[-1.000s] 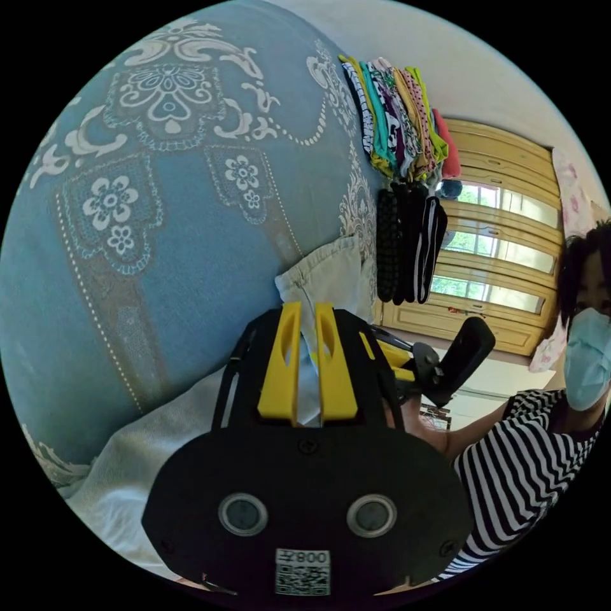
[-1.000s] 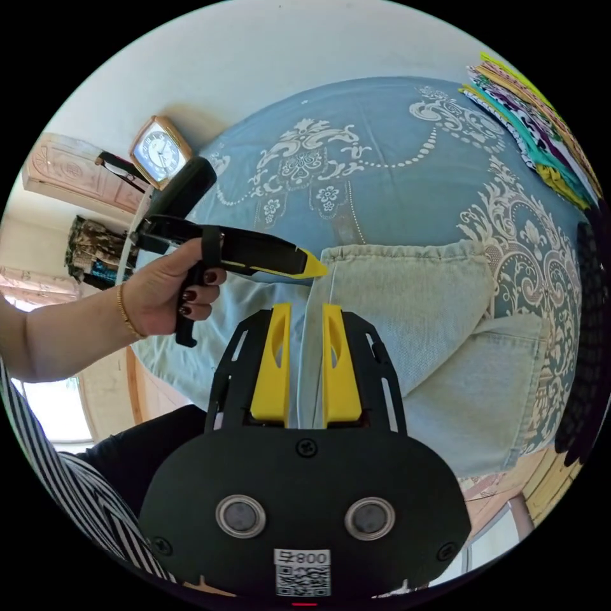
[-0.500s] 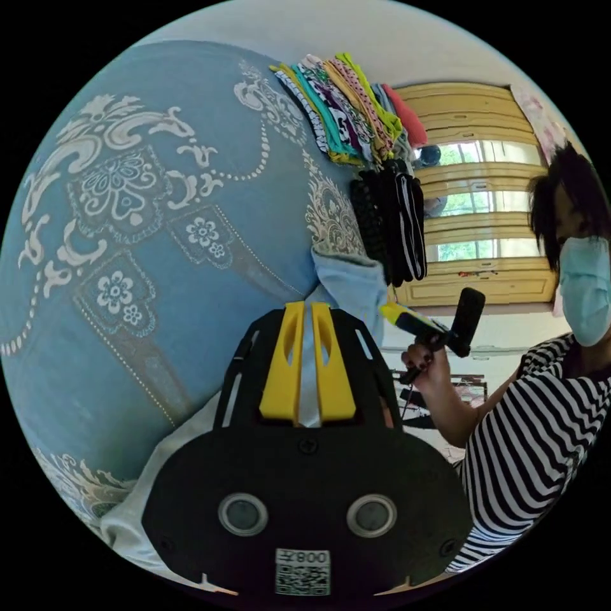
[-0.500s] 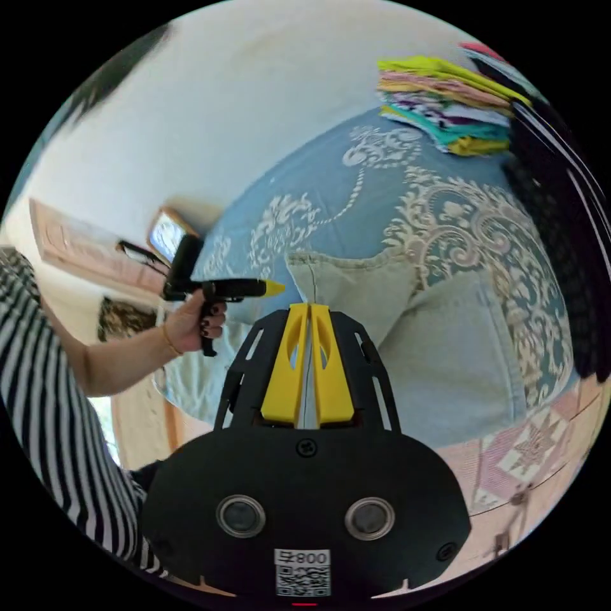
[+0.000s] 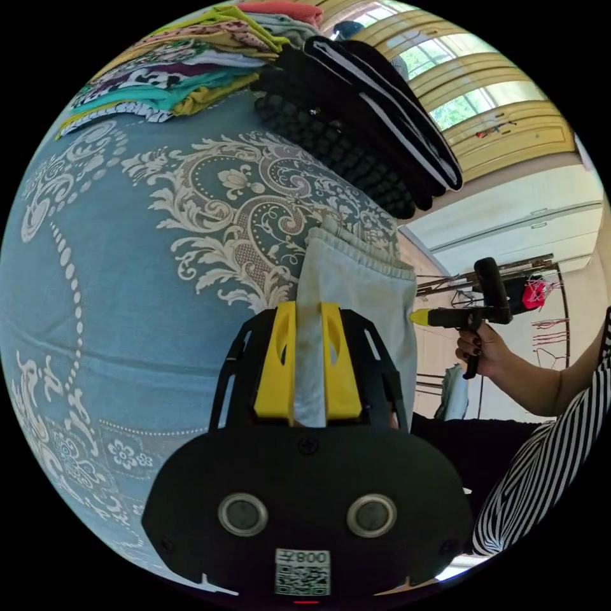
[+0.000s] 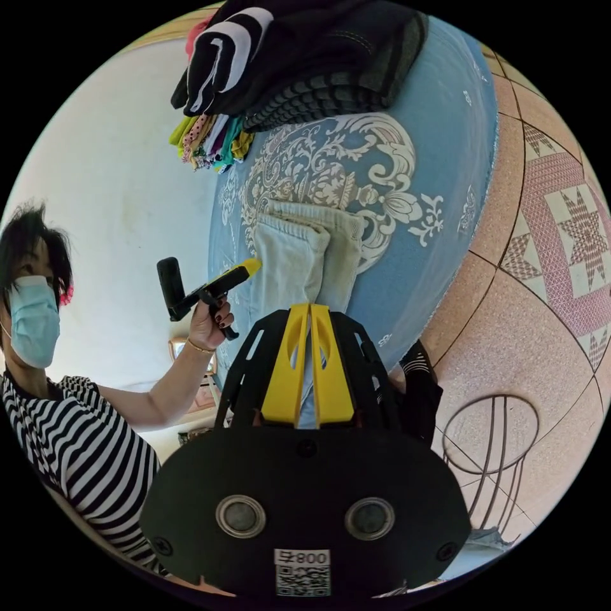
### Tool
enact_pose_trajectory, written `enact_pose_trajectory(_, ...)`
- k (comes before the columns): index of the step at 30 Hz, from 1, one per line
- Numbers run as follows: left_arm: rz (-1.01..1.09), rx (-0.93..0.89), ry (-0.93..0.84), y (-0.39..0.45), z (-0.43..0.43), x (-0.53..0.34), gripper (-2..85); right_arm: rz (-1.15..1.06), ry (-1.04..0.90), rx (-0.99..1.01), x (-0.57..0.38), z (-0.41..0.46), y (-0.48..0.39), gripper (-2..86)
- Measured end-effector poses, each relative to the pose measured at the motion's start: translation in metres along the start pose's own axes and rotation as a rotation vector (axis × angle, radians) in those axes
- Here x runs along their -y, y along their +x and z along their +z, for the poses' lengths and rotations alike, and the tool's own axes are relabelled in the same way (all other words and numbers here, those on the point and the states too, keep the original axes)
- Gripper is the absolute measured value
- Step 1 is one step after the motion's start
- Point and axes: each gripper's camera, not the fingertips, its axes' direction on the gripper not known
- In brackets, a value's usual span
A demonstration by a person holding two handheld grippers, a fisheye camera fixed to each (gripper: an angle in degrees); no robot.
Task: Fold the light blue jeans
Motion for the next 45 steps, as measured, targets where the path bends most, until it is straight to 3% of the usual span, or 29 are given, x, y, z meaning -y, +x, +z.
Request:
enact_pose_trajectory(13,0.156,0.094,0.171,0.075,-0.009,0.077,2.8,-0.159,0.028,0.055,0.011,-0.097,0.005,0.1)
enact_pose_trajectory(20,0.126,0.111,0.032,0.069,0.054,0.128,2.6,-0.071,0.033,0.033,0.027,-0.112,0.051,0.1)
enact_pose_trajectory(26,0.139,0.111,0.076,0.077,0.057,0.146,2.8,-0.117,0.012,-0.024,0.035,-0.13,0.056,0.2)
enact_pose_trajectory(30,0.121,0.13,0.051,0.073,0.073,0.159,3.4,-0.033,-0.002,0.008,0.045,-0.13,0.081,0.5)
enact_pose_trajectory(35,0.084,0.158,0.148,0.07,0.059,0.165,6.7,0.081,0.071,0.052,0.044,-0.147,0.105,2.3)
enact_pose_trajectory(41,0.046,0.052,0.099,0.051,0.07,0.182,8.8,0.043,0.148,0.026,0.059,-0.16,0.107,7.2)
enact_pose_trajectory(45,0.069,0.087,0.093,0.051,0.07,0.186,6.6,0.038,0.105,0.054,0.076,-0.145,0.107,8.8)
